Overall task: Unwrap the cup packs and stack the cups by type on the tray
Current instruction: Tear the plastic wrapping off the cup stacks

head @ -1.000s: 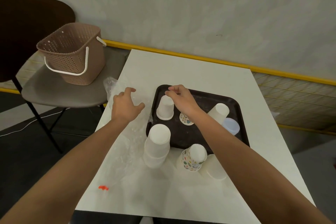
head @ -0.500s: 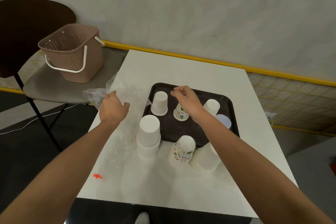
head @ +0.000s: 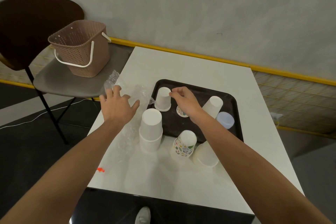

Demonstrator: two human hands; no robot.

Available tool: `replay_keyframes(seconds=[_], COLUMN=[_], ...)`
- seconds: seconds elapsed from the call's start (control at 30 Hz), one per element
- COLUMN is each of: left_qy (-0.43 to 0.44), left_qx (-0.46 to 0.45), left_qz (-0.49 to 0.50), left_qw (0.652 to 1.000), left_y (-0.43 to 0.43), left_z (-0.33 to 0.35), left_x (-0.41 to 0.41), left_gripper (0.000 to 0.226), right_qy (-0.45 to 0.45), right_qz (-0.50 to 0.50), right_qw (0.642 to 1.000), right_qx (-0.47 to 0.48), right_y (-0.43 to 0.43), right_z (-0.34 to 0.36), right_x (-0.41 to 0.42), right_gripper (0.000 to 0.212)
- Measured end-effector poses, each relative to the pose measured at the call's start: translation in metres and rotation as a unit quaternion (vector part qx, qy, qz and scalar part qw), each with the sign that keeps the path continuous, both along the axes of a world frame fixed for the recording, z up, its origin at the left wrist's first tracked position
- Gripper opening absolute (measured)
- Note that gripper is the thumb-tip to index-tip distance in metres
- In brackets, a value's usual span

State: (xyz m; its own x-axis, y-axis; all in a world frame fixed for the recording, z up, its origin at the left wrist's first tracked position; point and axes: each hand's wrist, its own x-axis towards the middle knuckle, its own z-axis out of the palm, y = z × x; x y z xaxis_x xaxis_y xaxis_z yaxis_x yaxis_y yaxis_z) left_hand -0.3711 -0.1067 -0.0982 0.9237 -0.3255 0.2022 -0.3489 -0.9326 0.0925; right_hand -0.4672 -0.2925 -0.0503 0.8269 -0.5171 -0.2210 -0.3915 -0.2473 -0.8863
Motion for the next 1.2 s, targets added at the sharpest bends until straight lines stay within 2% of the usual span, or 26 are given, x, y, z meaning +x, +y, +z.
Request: replay_keyframes(seconds=[0.13, 0.27, 0.47, 0.63, 0.87, 1.0, 1.2], left_qy=[-0.013, -0.018, -0.048, -0.038, -0.005, 0.02, 0.082], left_qx=[-0.049, -0.058, -0.151, -0.236, -0.346, -0.354, -0.351], left_qz=[-0.019, -0.024, -0.04, -0.058, -0.14, -0.183, -0.237], left_qw=[0.999, 0.998, 0.987, 0.969, 0.928, 0.917, 0.902], left_y=[-0.001, -0.003, -0.016, -0.042, -0.085, -0.117, -0.158], left_z=[-0.002, 0.0, 0.022, 0.05, 0.08, 0.083, 0.069], left_x=[0.001, 0.001, -0.007, -0.021, -0.072, -0.113, -0.177], left_gripper=[0.046, 0.045, 0.033, 0.031, 0.036, 0.042, 0.05], right_qy=[0.0, -0.004, -0.023, -0.043, -0.088, -0.092, -0.028], right_qz=[-0.003, -0.004, -0.012, -0.023, -0.062, -0.096, -0.109], right_qw=[1.0, 1.0, 1.0, 0.999, 0.992, 0.987, 0.987], right_qx=[0.005, 0.004, -0.011, -0.021, -0.072, -0.09, -0.116], right_y=[-0.003, -0.005, -0.008, -0.017, -0.044, -0.071, -0.106], right_z=[-0.001, 0.001, 0.006, 0.016, 0.031, 0.033, 0.018], right_x=[-0.005, -0.007, -0.015, -0.027, -0.072, -0.11, -0.177], right_gripper=[0.026, 0.024, 0.028, 0.028, 0.024, 0.023, 0.029])
